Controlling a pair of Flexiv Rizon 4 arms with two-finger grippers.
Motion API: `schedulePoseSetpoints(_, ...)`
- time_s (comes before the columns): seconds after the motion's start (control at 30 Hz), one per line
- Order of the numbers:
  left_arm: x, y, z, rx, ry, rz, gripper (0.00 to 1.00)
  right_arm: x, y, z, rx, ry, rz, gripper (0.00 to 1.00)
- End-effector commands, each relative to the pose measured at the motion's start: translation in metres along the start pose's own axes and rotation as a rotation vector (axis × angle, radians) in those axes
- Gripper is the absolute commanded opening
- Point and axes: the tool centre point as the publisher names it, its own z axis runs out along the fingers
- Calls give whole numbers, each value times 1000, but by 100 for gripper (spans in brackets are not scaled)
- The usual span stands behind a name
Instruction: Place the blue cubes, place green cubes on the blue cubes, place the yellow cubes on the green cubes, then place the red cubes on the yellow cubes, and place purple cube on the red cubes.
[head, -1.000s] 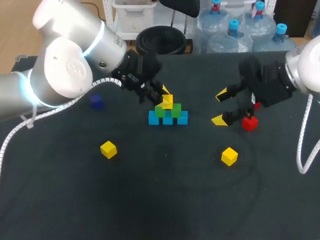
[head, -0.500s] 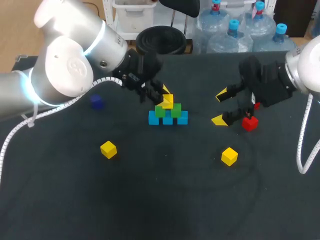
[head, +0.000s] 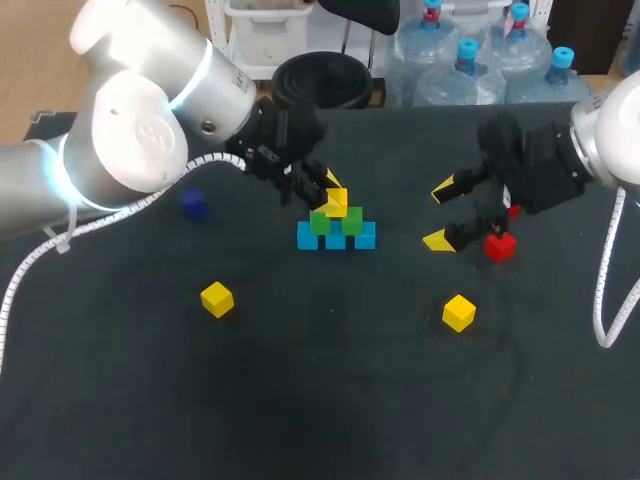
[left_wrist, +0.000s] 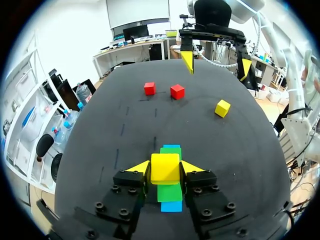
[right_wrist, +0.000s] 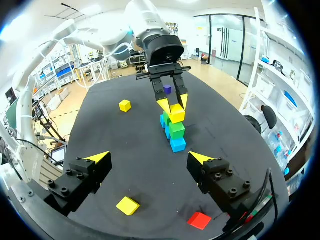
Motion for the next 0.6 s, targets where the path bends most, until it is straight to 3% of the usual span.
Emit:
schedulePoseSetpoints(0.03, 0, 1, 1, 5, 4, -1, 31, 0, 0, 0, -1, -2, -1, 100)
schedulePoseSetpoints(0.6, 1, 1, 1, 5, 5, -6, 39, 0, 0, 0, -1, -2, -1, 100)
